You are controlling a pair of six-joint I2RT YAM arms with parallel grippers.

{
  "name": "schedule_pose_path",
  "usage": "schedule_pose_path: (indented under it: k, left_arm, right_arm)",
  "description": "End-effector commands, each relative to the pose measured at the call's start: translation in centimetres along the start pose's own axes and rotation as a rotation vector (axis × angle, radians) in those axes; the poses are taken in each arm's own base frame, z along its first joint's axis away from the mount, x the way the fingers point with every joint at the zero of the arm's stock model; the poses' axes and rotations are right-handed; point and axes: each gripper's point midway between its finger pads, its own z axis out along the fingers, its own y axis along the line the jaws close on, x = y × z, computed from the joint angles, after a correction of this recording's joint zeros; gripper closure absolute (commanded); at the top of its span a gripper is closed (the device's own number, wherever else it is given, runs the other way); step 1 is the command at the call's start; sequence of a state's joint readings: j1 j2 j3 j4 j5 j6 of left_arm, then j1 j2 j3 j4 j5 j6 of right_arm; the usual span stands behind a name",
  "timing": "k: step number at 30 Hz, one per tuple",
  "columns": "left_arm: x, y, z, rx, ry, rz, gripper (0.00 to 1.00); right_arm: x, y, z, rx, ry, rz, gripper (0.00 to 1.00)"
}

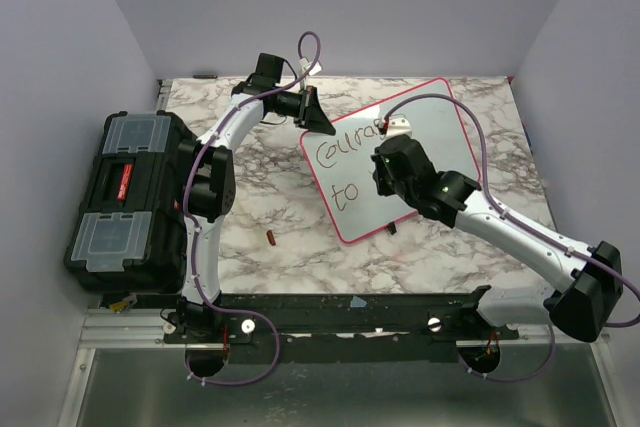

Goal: Write a sentence on the whiteboard

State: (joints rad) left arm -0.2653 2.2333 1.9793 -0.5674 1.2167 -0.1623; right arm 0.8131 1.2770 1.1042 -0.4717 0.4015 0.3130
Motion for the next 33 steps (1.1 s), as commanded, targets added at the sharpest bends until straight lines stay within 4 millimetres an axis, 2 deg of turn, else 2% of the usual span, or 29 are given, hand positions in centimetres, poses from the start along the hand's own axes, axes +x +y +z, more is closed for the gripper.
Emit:
schedule_pose_path:
  k: [1, 7, 24, 33]
  left_arm:
    - [-1.3, -0.1, -0.4, -0.006, -0.031, 0.162, 1.00]
    - [-1.3, -0.1, -0.4, -0.005, -0.031, 0.162, 1.00]
    - [-1.3, -0.1, -0.4, -0.004, -0.029, 0.162, 1.00]
    - [-1.3, -0.1, -0.4, -0.002, -0.029, 0.160, 1.00]
  right_arm:
    - [-0.4, -1.0, 0.6, 0.035, -0.043, 0.044, 0.99]
    - [-0.1, -2.4, 2.2, 0.043, -0.023, 0.093, 0.99]
    - [-1.3, -1.0, 4.7, 0.000, -0.033, 0.098, 0.99]
    - [-2.0, -1.5, 5.7, 0.033, -0.053, 0.113, 0.99]
